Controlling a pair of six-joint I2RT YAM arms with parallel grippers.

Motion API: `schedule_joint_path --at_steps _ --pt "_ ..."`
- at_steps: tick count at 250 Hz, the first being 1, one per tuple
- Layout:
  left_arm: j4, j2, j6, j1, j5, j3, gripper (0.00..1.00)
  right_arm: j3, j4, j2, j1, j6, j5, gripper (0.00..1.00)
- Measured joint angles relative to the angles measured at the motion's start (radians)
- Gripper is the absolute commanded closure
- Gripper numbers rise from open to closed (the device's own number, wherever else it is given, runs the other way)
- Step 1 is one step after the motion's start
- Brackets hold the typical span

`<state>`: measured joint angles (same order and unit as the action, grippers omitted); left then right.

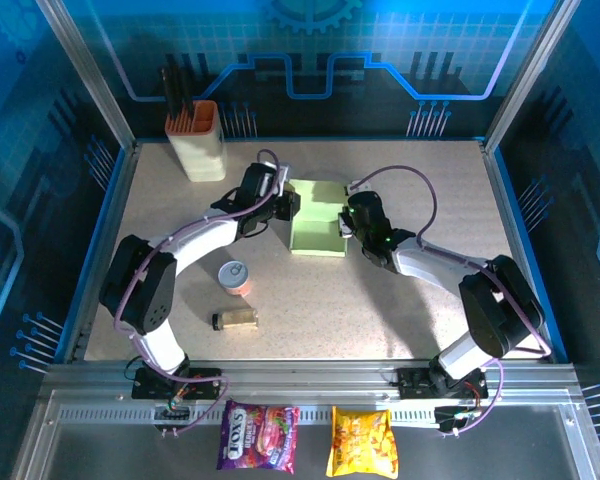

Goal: Fold the paper box

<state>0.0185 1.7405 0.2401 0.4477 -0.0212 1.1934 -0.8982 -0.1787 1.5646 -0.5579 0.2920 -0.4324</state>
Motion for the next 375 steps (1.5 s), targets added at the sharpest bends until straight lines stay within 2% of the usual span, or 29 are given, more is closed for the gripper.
schedule_joint_path --at_steps 33,124,154,193,208,222,242,260,325,375 --pt "0.000 0.011 0.013 0.001 0.003 0.000 0.65 0.000 -0.026 0.026 0.000 0.008 -0.011 1.00" --pt "0.038 0.008 0.023 0.002 0.045 0.000 0.63 0.001 -0.033 0.035 0.000 0.016 -0.048 1.00" --pt "0.068 0.007 0.020 0.002 0.052 0.000 0.66 0.002 -0.033 0.035 0.000 0.016 -0.055 1.00" --pt "0.085 0.006 0.022 0.002 0.051 0.000 0.78 0.002 -0.033 0.035 0.000 0.016 -0.058 1.00" --pt "0.085 0.006 0.017 0.002 0.050 0.000 0.79 0.002 -0.033 0.035 0.000 0.016 -0.057 1.00" --pt "0.085 0.006 0.016 0.002 0.046 0.002 0.74 0.002 -0.033 0.035 0.000 0.015 -0.057 1.00" --pt "0.090 0.006 0.015 0.002 0.043 0.011 0.58 0.002 -0.036 0.035 0.000 0.015 -0.057 1.00" --pt "0.088 0.006 0.014 -0.002 0.042 0.017 0.52 0.002 -0.040 0.035 0.000 0.011 -0.053 1.00" --pt "-0.041 0.006 -0.024 -0.098 -0.069 -0.015 0.44 0.058 -0.080 0.020 0.001 -0.065 0.044 1.00" --pt "-0.157 -0.014 -0.108 -0.171 -0.186 -0.106 0.36 0.069 -0.061 -0.070 0.024 -0.149 0.164 1.00"
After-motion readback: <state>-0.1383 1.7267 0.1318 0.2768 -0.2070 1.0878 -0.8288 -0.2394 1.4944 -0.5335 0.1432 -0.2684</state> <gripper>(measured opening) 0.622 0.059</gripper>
